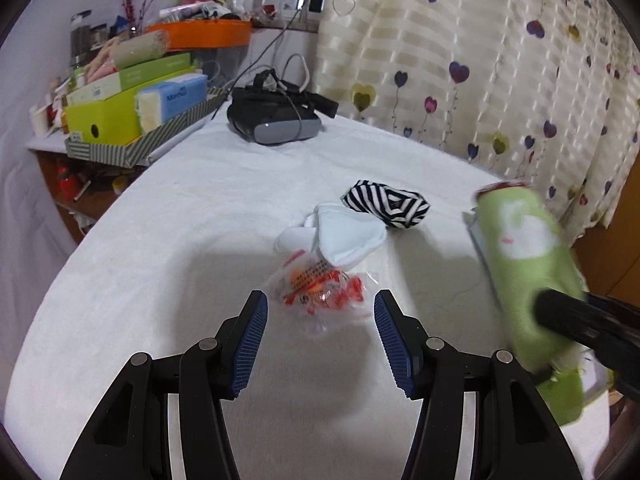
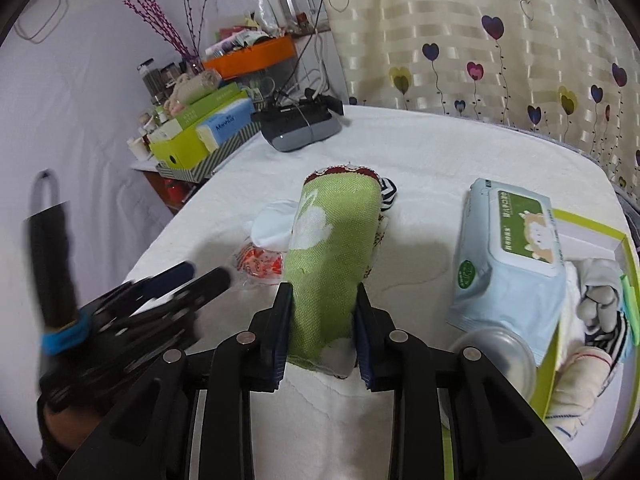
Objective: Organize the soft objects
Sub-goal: 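Lift the green towel with the right tool while the left tool grasps the clear bag of orange items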
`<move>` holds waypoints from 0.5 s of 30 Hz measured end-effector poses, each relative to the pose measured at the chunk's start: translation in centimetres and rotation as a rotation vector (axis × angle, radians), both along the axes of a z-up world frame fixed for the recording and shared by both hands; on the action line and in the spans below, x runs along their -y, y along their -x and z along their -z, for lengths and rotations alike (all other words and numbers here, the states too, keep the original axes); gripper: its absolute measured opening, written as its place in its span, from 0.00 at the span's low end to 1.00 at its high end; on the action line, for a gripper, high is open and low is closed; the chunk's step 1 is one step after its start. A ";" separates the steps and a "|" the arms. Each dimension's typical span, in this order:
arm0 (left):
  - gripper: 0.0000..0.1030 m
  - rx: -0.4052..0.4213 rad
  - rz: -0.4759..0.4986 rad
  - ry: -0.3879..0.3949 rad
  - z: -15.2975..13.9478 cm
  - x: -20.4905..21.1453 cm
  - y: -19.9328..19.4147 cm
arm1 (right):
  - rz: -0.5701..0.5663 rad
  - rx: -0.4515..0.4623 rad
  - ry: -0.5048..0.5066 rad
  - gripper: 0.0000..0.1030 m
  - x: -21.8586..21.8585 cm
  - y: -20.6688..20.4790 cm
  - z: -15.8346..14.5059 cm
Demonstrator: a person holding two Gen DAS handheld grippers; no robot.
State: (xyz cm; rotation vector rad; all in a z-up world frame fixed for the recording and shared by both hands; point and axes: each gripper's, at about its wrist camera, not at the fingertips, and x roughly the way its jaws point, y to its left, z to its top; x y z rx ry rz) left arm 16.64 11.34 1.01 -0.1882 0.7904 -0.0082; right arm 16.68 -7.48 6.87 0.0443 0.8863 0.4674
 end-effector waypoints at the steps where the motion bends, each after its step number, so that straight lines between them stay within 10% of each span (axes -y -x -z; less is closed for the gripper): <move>1: 0.54 -0.003 0.003 -0.011 0.2 0.1 -0.6 | -0.002 0.006 -0.001 0.28 0.1 0.1 -0.2; 15: 0.54 -0.064 -0.012 -0.095 3.6 0.5 -4.6 | 0.000 0.021 -0.013 0.28 1.2 0.0 -0.6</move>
